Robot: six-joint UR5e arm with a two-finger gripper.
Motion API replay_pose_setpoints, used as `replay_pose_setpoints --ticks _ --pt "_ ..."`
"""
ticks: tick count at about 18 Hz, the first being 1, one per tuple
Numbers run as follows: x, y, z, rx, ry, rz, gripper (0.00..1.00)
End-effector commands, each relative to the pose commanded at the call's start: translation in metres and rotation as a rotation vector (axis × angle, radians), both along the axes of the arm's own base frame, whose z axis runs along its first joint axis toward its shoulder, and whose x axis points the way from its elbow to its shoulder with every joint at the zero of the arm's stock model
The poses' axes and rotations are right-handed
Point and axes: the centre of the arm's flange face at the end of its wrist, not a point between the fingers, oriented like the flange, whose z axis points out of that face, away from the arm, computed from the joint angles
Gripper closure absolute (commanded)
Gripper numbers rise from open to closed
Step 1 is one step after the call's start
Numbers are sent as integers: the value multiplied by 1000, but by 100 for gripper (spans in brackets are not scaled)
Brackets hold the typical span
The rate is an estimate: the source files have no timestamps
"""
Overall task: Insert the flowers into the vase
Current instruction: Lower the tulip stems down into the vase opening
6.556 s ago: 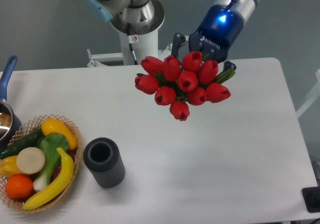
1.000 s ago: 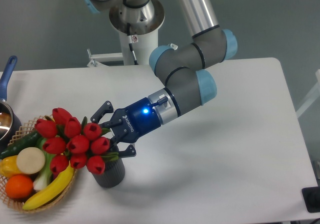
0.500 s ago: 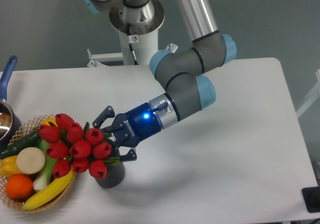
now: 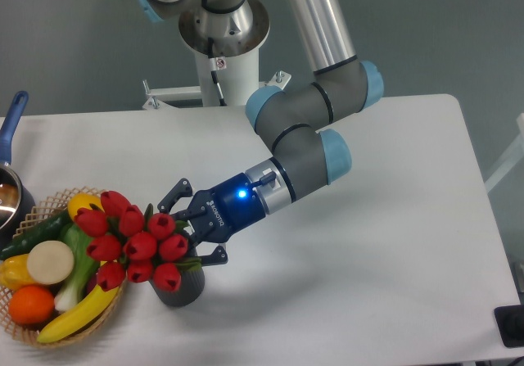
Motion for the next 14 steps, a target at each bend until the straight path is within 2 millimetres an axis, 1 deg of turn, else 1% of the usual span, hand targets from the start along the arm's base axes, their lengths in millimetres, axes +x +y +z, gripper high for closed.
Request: replay_pose_setpoints --ticks 6,14 --pt "-1 -1 -6 -7 -4 2 55" --pt "-4 -3 -7 -8 -3 8 54"
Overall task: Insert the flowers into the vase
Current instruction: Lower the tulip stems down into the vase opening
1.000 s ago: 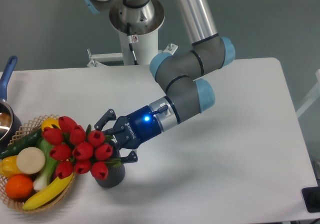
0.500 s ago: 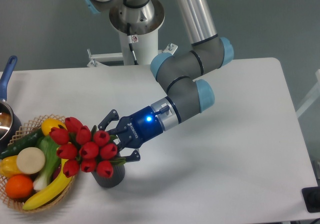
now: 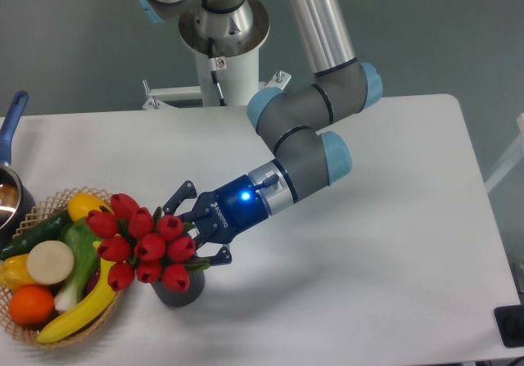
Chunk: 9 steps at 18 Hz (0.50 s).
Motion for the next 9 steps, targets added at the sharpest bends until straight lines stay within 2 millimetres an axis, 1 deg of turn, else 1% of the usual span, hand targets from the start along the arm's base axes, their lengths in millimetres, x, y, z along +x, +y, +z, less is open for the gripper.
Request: replay_pose_setpoints --ticks 3,4,6,9 --pt "1 -1 -2 6 9 -1 52" --pt "1 -2 -4 12 16 -1 49" --pt "2 -3 -6 15 21 -1 46" --pt "2 -3 -5 16 20 -1 33"
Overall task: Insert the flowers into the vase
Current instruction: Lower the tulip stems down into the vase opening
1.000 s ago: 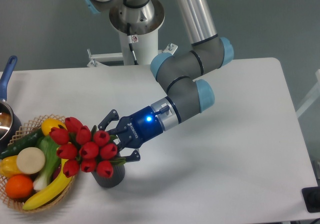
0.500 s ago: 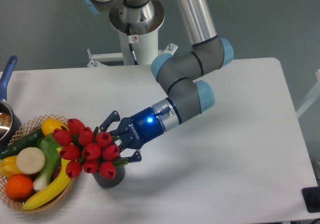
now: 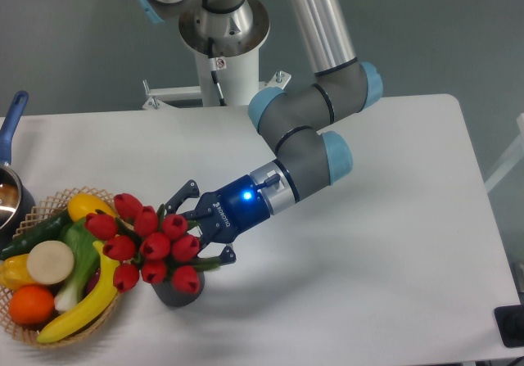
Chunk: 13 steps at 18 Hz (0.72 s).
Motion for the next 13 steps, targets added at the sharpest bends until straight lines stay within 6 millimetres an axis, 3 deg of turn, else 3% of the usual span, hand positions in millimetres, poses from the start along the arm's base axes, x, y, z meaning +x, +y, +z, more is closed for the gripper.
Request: replay_pose_setpoints --ticks 1,13 --pt "0 0 0 0 2 0 27" --pt "3 -2 -2 -3 -2 0 1"
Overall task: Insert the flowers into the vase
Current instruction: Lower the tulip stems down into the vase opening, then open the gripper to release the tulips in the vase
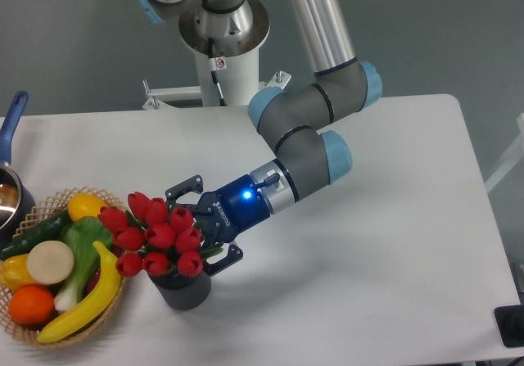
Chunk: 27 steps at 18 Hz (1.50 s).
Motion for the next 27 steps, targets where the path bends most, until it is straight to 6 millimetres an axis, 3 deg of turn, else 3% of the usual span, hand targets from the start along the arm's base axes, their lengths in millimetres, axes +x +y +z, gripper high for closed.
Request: replay_pose_setpoints --ticks 5,12,21,27 --pt "-1 -3 8 1 24 6 0" --pt "0 -13 33 -160 237 50 0" --pt "-1 -17 34 -281 365 77 0" --pt "-13 -25 92 -396 622 167 0"
